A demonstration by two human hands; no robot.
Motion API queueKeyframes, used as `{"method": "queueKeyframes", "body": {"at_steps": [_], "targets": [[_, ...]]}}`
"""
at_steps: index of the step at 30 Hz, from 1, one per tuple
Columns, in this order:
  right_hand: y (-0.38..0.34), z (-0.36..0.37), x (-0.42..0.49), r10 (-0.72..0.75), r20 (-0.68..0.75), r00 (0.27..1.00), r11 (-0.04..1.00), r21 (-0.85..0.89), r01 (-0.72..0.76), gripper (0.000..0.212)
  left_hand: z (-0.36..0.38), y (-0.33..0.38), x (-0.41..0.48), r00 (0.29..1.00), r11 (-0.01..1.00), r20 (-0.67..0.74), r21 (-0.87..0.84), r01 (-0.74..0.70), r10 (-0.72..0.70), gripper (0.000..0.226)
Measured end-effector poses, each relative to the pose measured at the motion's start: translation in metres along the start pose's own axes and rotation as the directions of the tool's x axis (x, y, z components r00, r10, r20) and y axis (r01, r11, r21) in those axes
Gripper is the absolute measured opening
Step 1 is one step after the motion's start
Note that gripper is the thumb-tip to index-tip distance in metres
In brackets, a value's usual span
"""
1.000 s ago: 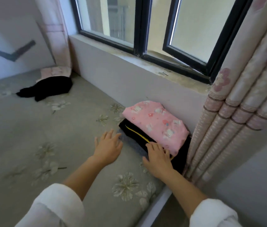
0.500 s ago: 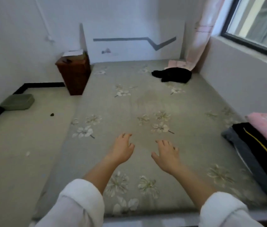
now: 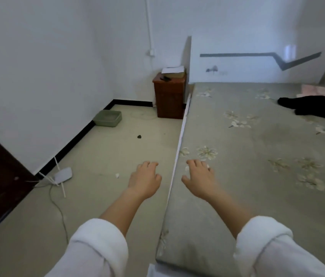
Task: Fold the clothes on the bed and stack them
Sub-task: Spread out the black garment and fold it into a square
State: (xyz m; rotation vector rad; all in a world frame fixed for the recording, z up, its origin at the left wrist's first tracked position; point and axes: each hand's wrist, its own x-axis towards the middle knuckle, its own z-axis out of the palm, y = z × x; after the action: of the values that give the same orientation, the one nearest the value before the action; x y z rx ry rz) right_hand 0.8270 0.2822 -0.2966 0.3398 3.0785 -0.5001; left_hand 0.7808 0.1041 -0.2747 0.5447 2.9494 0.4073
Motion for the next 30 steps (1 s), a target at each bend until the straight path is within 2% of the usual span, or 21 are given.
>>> {"method": "queueKeyframes", "body": {"at_steps": [6,14,22,30], "targets": [[-0.094,0.009,0.079,-0.080,0.003,0.997,0.993,-0.082,0.080,0.048,-0.044,-0.081,0.056,0.999,0.999,-0.040,0.036,0.023,-0.022,0.046],[-0.155,0.016,0.212,-0.121,-0.045,0.992,0.984,-0.141,0.113,0.045,-0.077,-0.170,0.165,0.997,0.998,-0.070,0.050,0.033,-0.030,0.046],[-0.167,0.006,0.356,0.018,-0.031,0.999,0.994,-0.105,-0.021,0.044,-0.113,-0.208,0.324,0.995,0.997,-0.095,0.078,-0.014,0.021,0.046],[-0.116,-0.033,0.461,0.264,-0.070,0.962,0.960,-0.077,-0.269,0.050,-0.125,-0.174,0.492,0.978,0.979,-0.077,0.084,-0.188,0.194,0.042]]}}
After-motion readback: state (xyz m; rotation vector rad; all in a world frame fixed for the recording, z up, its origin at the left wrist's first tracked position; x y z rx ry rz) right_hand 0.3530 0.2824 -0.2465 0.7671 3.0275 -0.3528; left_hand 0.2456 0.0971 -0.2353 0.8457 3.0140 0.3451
